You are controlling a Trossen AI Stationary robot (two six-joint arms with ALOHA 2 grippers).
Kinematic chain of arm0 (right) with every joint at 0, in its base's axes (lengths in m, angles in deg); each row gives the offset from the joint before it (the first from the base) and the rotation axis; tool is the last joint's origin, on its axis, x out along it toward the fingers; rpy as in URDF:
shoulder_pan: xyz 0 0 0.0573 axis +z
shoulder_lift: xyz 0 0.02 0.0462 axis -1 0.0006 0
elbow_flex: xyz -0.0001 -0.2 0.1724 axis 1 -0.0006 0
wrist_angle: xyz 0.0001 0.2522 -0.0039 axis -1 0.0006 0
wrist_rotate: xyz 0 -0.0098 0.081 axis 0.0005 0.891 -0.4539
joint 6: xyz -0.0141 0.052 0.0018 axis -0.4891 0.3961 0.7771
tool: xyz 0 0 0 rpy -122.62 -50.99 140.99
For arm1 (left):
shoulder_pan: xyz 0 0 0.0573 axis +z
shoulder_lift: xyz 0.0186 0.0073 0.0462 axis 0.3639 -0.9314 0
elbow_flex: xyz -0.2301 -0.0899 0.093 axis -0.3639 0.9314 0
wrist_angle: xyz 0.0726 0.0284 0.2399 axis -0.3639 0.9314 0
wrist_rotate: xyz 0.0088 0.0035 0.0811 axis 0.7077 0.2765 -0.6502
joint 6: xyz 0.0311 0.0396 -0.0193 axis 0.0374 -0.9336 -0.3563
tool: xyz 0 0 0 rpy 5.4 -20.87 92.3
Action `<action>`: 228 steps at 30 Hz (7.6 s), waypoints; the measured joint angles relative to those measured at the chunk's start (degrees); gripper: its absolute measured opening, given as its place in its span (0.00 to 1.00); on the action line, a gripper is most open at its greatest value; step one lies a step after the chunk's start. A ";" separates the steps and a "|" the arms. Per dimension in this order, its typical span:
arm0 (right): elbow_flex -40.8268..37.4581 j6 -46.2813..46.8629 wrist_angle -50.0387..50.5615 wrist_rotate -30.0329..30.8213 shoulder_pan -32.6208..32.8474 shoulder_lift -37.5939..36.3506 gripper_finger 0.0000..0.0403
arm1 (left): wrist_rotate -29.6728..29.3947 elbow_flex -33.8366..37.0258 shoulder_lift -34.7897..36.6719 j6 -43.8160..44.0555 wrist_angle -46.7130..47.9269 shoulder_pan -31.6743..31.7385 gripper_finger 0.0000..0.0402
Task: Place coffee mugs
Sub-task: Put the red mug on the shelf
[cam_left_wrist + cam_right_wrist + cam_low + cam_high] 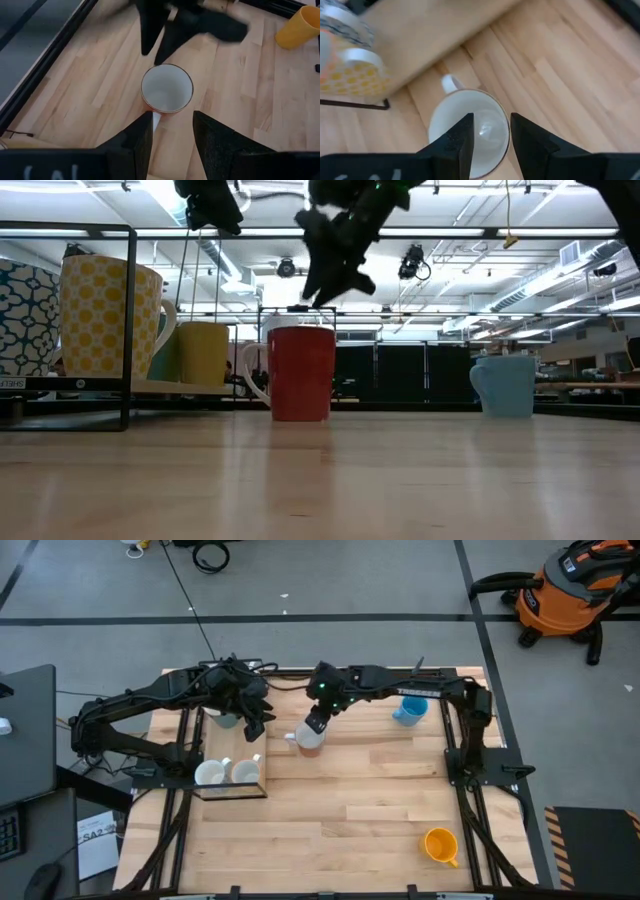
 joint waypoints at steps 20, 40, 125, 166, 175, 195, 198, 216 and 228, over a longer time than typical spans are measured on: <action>0.06 -10.16 11.99 0.20 0.00 -21.81 0.33 | -0.63 0.00 0.00 0.13 -0.04 -0.02 0.36; -38.49 -4.05 -0.91 8.83 0.83 -45.75 0.33 | -4.05 -0.09 -2.44 12.81 -11.76 0.05 0.36; -46.56 -3.55 -8.63 6.08 0.87 -46.19 0.33 | -8.89 -13.53 -29.18 7.69 10.53 2.02 0.06; -46.56 -3.55 -8.74 6.08 0.87 -46.17 0.33 | -11.57 -3.55 -19.70 0.99 17.44 11.79 0.07; -46.56 -3.55 -9.07 6.10 0.87 -46.17 0.33 | -12.36 -2.99 -15.73 -1.41 16.64 15.56 0.07; -46.56 -3.55 -9.05 6.08 0.87 -46.17 0.33 | -12.68 -2.99 -15.47 -4.46 17.95 22.08 0.07; -46.56 -3.55 -9.05 6.08 0.87 -46.17 0.33 | -12.64 -2.99 -15.47 -4.44 18.09 22.04 0.07; -46.56 -3.55 -9.05 6.09 0.87 -46.17 0.33 | -12.97 -3.06 -15.47 -4.42 20.31 21.93 0.14; -46.56 -3.55 -9.03 6.09 0.87 -46.17 0.33 | -13.03 -3.06 -15.47 -3.53 20.31 21.94 0.14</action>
